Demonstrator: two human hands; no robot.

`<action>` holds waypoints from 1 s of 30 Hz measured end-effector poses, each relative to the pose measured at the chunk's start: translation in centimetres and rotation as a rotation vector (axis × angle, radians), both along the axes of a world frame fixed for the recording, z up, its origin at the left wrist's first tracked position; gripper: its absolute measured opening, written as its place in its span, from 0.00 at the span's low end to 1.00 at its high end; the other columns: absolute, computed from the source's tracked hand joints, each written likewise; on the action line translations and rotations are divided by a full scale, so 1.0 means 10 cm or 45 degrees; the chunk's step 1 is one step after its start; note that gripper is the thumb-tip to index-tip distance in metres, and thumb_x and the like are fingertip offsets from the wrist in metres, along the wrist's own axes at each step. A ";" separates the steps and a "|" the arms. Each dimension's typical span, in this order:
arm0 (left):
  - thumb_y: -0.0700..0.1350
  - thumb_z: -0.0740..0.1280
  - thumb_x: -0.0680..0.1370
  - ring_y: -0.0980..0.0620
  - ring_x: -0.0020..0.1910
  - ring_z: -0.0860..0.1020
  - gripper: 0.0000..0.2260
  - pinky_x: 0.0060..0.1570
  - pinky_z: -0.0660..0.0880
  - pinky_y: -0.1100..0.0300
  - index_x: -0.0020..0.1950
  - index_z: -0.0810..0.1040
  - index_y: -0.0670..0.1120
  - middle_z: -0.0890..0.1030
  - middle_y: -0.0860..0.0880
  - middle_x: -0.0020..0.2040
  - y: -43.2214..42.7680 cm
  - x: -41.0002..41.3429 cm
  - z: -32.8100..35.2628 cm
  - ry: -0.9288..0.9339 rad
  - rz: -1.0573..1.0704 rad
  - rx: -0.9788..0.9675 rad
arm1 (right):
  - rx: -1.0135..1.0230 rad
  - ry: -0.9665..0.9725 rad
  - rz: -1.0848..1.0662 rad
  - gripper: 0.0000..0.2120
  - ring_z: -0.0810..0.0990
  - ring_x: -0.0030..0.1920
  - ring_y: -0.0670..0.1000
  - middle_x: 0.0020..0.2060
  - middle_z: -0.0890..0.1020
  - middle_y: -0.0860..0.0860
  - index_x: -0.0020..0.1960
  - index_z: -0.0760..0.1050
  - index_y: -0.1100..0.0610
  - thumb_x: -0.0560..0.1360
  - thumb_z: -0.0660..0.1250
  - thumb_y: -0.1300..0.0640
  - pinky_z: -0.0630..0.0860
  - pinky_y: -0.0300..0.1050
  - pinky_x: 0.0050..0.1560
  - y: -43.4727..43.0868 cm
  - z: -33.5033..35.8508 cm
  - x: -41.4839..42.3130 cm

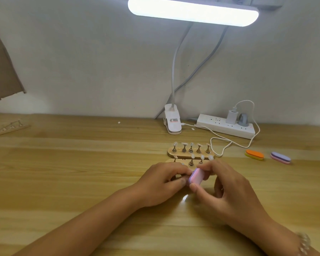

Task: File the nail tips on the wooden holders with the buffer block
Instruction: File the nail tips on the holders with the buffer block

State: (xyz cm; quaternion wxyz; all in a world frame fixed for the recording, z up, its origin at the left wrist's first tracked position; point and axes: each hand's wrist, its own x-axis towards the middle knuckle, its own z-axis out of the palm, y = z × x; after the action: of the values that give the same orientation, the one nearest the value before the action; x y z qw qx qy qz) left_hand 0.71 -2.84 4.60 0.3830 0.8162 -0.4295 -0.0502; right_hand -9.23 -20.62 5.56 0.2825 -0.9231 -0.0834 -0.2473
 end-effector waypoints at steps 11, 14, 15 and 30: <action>0.42 0.67 0.81 0.63 0.37 0.74 0.08 0.38 0.68 0.62 0.54 0.84 0.52 0.82 0.63 0.43 -0.01 0.01 -0.01 0.016 0.007 -0.069 | 0.005 0.040 0.009 0.14 0.75 0.35 0.44 0.44 0.77 0.38 0.52 0.76 0.44 0.68 0.68 0.41 0.72 0.41 0.33 0.01 0.02 -0.01; 0.43 0.68 0.80 0.65 0.37 0.74 0.07 0.39 0.69 0.61 0.50 0.85 0.52 0.80 0.64 0.39 -0.02 0.02 0.00 0.032 0.012 -0.091 | 0.094 0.003 -0.090 0.11 0.75 0.37 0.39 0.42 0.78 0.39 0.49 0.76 0.46 0.69 0.71 0.45 0.69 0.41 0.35 -0.05 0.02 0.05; 0.42 0.67 0.80 0.65 0.38 0.75 0.07 0.40 0.71 0.59 0.51 0.85 0.51 0.81 0.63 0.40 -0.01 0.02 0.00 0.041 0.010 -0.087 | 0.058 0.003 -0.069 0.11 0.75 0.36 0.38 0.42 0.77 0.39 0.50 0.76 0.46 0.70 0.72 0.45 0.69 0.39 0.35 -0.03 0.01 0.04; 0.44 0.67 0.80 0.62 0.40 0.76 0.07 0.43 0.72 0.54 0.50 0.84 0.51 0.83 0.60 0.42 -0.01 0.01 0.01 0.071 0.004 -0.098 | 0.090 0.007 -0.112 0.13 0.75 0.37 0.38 0.41 0.78 0.41 0.49 0.77 0.47 0.68 0.72 0.43 0.68 0.40 0.36 -0.06 0.00 0.05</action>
State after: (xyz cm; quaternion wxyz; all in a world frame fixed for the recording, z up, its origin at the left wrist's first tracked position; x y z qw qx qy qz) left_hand 0.78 -2.98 4.68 0.4259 0.7999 -0.4191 -0.0557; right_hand -8.71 -21.25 5.58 0.3039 -0.9160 -0.0332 -0.2598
